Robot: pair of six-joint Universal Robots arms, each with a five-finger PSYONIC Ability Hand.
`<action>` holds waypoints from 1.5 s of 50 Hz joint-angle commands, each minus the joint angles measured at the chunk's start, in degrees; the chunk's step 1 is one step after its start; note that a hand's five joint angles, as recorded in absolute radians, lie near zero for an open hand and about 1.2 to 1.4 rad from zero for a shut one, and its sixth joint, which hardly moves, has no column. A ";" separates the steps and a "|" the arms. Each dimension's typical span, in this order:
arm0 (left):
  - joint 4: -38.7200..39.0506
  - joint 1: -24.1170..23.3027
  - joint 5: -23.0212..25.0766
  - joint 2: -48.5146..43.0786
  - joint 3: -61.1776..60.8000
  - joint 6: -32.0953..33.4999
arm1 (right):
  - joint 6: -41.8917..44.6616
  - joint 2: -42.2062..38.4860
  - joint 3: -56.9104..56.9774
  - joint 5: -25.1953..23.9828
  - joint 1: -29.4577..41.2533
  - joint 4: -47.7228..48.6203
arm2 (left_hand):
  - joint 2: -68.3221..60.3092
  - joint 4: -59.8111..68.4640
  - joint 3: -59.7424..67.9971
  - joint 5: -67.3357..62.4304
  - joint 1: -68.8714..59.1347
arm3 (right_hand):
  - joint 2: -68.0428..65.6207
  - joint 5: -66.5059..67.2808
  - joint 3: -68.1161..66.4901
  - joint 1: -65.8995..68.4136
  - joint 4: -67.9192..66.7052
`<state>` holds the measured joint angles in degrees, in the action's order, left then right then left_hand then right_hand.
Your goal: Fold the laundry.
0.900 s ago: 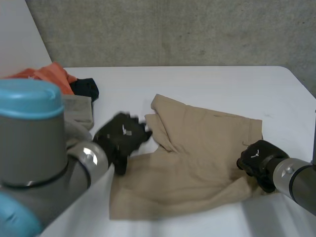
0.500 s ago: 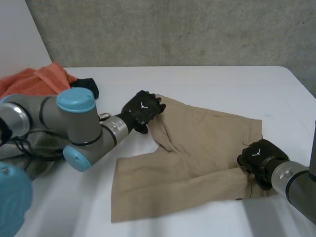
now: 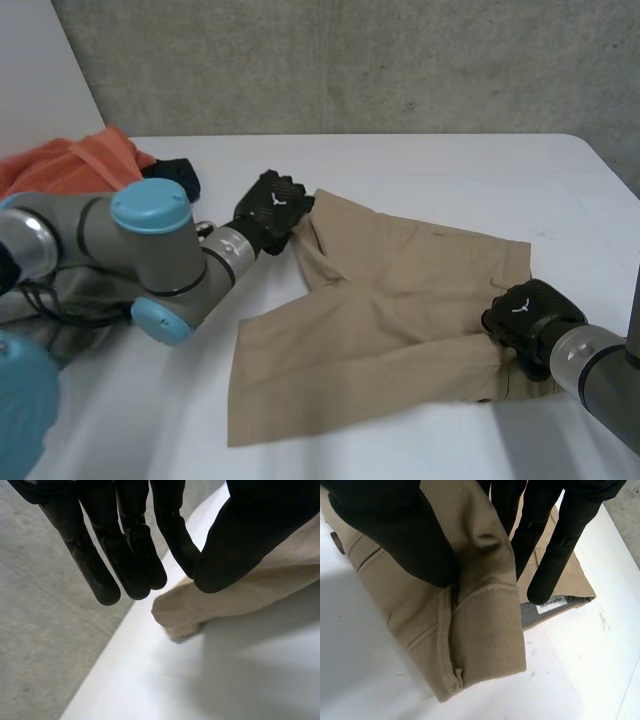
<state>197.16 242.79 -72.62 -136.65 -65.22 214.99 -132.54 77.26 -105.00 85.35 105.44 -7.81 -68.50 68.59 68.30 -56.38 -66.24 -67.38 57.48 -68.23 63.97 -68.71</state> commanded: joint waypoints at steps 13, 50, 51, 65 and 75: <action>-12.50 -0.65 -11.04 11.32 -11.25 4.29 | -1.66 0.09 0.77 -0.36 0.73 0.17 | 14.05 -14.14 -13.84 11.93 11.78 | -12.62 12.52 -11.77 16.03 -11.29; -24.82 -10.58 -13.60 19.50 -23.22 -18.21 | -5.62 1.41 2.26 -0.98 0.03 0.52 | -11.48 11.39 11.68 -13.60 -13.74 | -12.62 12.52 -11.77 16.03 -11.29; -24.02 -10.58 -13.69 19.23 -22.24 -18.21 | -5.62 1.41 2.52 -0.98 0.03 0.60 | -11.50 11.41 11.70 -13.62 -13.76 | -12.62 12.52 -11.77 16.03 -11.29; -0.14 -7.34 -14.92 8.00 -2.66 -7.16 | -7.82 -10.01 18.68 -0.01 0.46 16.24 | -11.50 11.41 11.70 -13.62 -13.76 | -12.62 12.52 -11.77 16.03 -11.29; 9.55 -5.84 -13.69 -8.62 14.40 0.43 | -8.17 -28.29 34.68 0.51 0.91 27.84 | -11.50 11.41 11.70 -13.62 -13.76 | -9.18 9.08 -8.33 12.59 -7.85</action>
<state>202.65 236.52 -86.94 -136.36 -59.82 213.13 -140.31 58.95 -78.64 85.39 106.19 14.02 -68.56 68.61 68.19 -55.71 -67.00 -67.38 57.48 -68.24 63.97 -68.73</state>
